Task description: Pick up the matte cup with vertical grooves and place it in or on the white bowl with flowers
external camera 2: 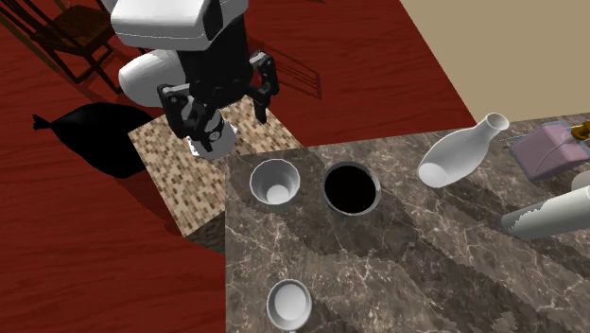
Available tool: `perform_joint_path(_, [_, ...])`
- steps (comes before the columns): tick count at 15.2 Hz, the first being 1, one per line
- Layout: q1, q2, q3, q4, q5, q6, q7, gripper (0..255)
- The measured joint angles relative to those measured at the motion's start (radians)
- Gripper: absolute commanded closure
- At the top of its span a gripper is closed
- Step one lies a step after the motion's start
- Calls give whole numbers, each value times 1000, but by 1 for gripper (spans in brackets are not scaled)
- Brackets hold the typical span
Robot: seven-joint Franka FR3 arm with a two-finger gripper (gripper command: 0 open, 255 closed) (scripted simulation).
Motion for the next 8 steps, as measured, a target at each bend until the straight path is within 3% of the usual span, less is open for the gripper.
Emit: perform_joint_path(8, [29,-4,81,-174,14,154,81,0])
